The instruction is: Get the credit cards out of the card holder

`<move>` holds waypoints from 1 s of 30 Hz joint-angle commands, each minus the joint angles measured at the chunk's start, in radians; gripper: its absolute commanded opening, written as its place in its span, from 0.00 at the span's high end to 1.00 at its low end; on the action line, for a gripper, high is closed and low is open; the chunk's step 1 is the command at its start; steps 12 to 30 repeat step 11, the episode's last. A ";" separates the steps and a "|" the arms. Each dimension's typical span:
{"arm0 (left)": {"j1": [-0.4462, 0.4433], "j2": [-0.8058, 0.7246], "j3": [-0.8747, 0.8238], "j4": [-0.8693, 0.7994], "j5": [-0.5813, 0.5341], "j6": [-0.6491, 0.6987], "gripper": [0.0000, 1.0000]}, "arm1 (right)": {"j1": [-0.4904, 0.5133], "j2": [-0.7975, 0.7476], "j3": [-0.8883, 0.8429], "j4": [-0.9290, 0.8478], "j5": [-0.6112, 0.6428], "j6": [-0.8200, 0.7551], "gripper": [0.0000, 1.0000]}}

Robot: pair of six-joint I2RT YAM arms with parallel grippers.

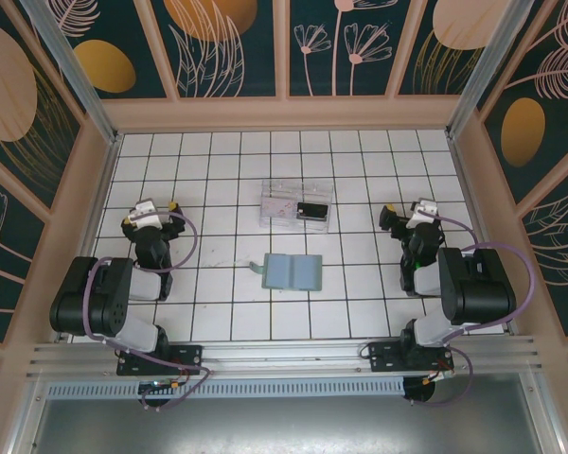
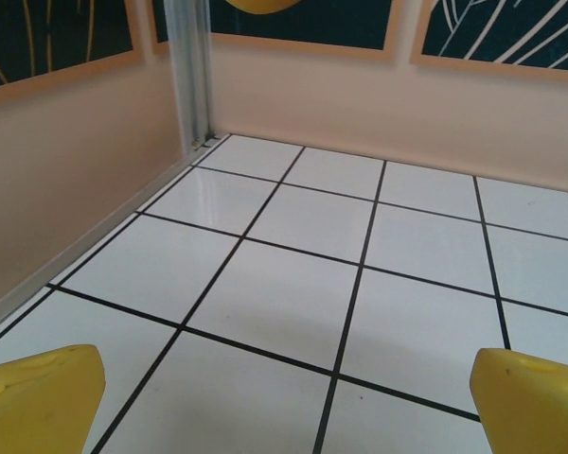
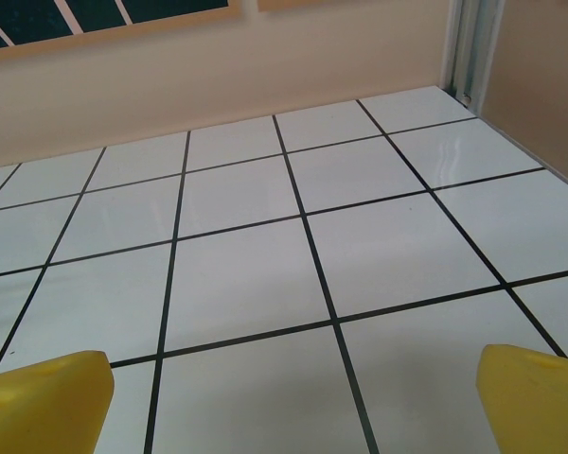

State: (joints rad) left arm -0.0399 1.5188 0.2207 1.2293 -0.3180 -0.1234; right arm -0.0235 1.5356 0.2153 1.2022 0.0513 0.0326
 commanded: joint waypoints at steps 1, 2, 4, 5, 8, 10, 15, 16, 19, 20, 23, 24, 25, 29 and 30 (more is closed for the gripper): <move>0.008 0.008 0.005 0.074 0.040 0.021 0.01 | 0.005 0.003 0.010 0.057 0.001 -0.011 0.01; 0.008 0.004 0.007 0.060 0.045 0.022 0.01 | 0.005 0.003 0.011 0.058 0.001 -0.011 0.01; 0.008 0.004 0.005 0.065 0.044 0.023 0.01 | 0.004 0.002 0.010 0.059 0.000 -0.011 0.01; 0.008 0.005 0.005 0.069 0.044 0.024 0.01 | 0.005 0.003 0.010 0.058 0.001 -0.011 0.01; 0.008 0.002 0.000 0.073 0.044 0.025 0.01 | -0.009 0.002 0.015 0.048 -0.031 -0.009 0.01; 0.008 0.003 0.000 0.073 0.043 0.024 0.01 | -0.009 0.002 0.014 0.051 -0.031 -0.009 0.01; 0.008 0.001 0.000 0.074 0.044 0.025 0.02 | -0.009 0.003 0.013 0.051 -0.031 -0.008 0.01; 0.008 0.001 0.000 0.074 0.044 0.025 0.02 | -0.009 0.003 0.013 0.051 -0.031 -0.008 0.01; 0.008 0.001 0.000 0.074 0.044 0.025 0.02 | -0.009 0.003 0.013 0.051 -0.031 -0.008 0.01; 0.008 0.001 0.000 0.074 0.044 0.025 0.02 | -0.009 0.003 0.013 0.051 -0.031 -0.008 0.01; 0.008 0.001 0.000 0.074 0.044 0.025 0.02 | -0.009 0.003 0.013 0.051 -0.031 -0.008 0.01; 0.008 0.001 0.000 0.074 0.044 0.025 0.02 | -0.009 0.003 0.013 0.051 -0.031 -0.008 0.01; 0.008 0.001 0.000 0.074 0.044 0.025 0.02 | -0.009 0.003 0.013 0.051 -0.031 -0.008 0.01; 0.008 0.001 0.000 0.074 0.044 0.025 0.02 | -0.009 0.003 0.013 0.051 -0.031 -0.008 0.01; 0.008 0.001 0.000 0.074 0.044 0.025 0.02 | -0.009 0.003 0.013 0.051 -0.031 -0.008 0.01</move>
